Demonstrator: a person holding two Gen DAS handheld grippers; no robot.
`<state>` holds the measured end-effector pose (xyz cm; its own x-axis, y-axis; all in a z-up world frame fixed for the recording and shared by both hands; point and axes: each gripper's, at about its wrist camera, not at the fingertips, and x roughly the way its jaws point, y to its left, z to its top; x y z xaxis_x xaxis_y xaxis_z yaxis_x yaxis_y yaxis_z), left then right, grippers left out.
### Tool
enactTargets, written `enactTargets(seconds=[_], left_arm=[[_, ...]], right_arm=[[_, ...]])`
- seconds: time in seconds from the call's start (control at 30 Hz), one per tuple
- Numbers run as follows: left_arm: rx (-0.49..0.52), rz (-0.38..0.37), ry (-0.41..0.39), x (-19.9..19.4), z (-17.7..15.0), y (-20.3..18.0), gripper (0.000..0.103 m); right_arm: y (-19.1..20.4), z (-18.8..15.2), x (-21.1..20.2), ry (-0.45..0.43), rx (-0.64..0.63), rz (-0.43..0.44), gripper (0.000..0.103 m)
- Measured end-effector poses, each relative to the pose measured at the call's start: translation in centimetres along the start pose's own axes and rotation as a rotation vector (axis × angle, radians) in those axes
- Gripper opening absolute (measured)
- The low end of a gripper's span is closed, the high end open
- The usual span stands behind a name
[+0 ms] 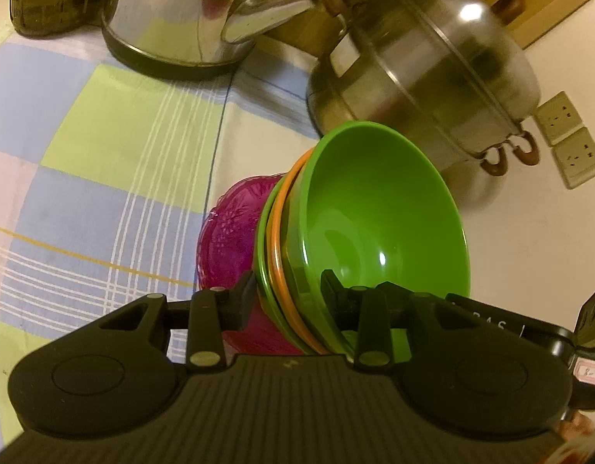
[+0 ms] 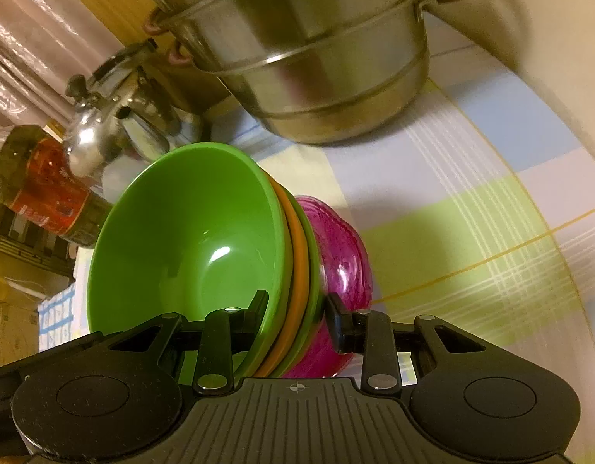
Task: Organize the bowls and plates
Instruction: 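Lower the bowl stack onto the pink dish stack with both tools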
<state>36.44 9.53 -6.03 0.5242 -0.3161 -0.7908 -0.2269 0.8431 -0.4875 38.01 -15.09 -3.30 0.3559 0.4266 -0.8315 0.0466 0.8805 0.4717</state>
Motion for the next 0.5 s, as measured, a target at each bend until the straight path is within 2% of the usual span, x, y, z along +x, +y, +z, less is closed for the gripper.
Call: enactTargets(seconds=[0.2, 0.5], left_arm=[[0.002, 0.016, 0.007, 1.3, 0.3, 0.5, 0.032], [0.018, 0.028, -0.008, 2.0, 0.3, 0.6, 0.032]], right_arm=[[-0.5, 0.2, 2.0, 0.021, 0.010, 0.002, 0.032], [-0.8, 0.2, 2.9, 0.024, 0.002, 0.013, 0.031]])
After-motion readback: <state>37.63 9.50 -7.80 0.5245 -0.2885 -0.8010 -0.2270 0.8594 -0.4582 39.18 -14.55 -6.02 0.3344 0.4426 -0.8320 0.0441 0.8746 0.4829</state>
